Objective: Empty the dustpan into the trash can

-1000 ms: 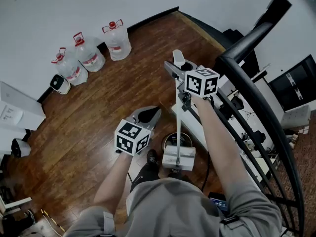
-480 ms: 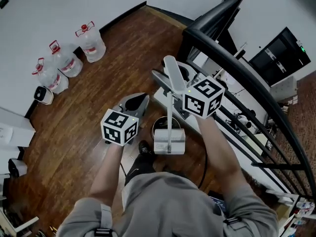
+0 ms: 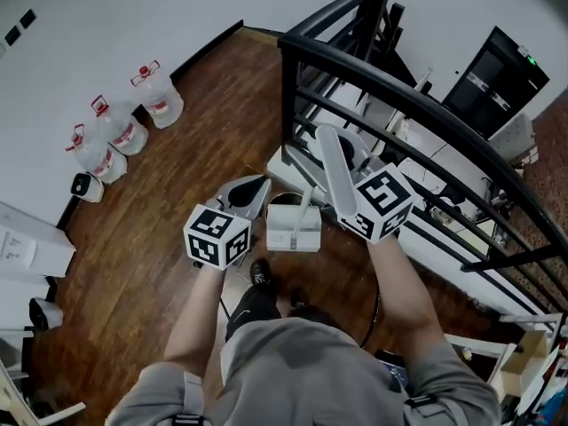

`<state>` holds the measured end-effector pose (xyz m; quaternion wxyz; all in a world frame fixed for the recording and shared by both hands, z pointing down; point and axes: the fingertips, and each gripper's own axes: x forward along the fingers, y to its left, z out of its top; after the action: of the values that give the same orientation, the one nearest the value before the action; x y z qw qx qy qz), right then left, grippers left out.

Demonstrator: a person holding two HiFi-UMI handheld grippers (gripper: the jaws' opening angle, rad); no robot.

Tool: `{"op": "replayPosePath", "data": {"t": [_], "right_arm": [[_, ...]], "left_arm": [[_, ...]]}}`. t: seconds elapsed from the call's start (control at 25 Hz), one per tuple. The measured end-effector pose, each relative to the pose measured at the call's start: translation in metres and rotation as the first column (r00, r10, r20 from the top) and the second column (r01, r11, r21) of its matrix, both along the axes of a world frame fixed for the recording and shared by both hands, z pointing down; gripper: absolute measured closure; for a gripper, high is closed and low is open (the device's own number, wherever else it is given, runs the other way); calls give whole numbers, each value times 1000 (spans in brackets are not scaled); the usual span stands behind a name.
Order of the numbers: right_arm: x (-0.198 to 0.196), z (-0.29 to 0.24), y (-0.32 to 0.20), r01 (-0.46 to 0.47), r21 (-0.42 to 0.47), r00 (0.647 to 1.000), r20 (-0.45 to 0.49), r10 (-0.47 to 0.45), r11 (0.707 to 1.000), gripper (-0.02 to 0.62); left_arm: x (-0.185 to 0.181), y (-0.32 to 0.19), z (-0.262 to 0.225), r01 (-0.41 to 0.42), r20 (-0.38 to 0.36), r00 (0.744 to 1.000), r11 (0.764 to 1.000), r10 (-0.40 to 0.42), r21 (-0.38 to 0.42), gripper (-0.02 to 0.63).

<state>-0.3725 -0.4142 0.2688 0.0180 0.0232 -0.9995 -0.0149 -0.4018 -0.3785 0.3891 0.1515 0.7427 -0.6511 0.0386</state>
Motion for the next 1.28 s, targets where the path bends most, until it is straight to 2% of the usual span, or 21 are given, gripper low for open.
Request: {"op": "replayPosePath", "data": {"t": [0.24, 0.4, 0.6, 0.76, 1.08, 1.28], "right_arm": [[53, -39, 22, -140, 53, 989, 64, 137, 989, 426], [83, -50, 29, -278, 72, 959, 70, 273, 958, 425], [132, -30, 19, -474, 90, 881, 44, 472, 876, 426], [192, -1, 11, -590, 84, 806, 1, 592, 803, 426], [312, 81, 8, -721, 74, 685, -73, 725, 689, 426], [377, 143, -3, -793, 53, 599, -107, 793, 606, 426]], "left_arm": [[36, 23, -19, -108, 7, 994, 993, 108, 39, 601], [52, 39, -15, -214, -9, 977, 975, 215, 50, 601], [61, 40, 5, -300, -21, 954, 954, 300, 27, 601], [108, 38, 8, -378, -17, 925, 926, 379, 8, 601], [213, 42, 32, -501, -14, 865, 864, 501, -49, 601], [263, 49, 61, -551, -42, 834, 828, 550, -104, 601]]}}
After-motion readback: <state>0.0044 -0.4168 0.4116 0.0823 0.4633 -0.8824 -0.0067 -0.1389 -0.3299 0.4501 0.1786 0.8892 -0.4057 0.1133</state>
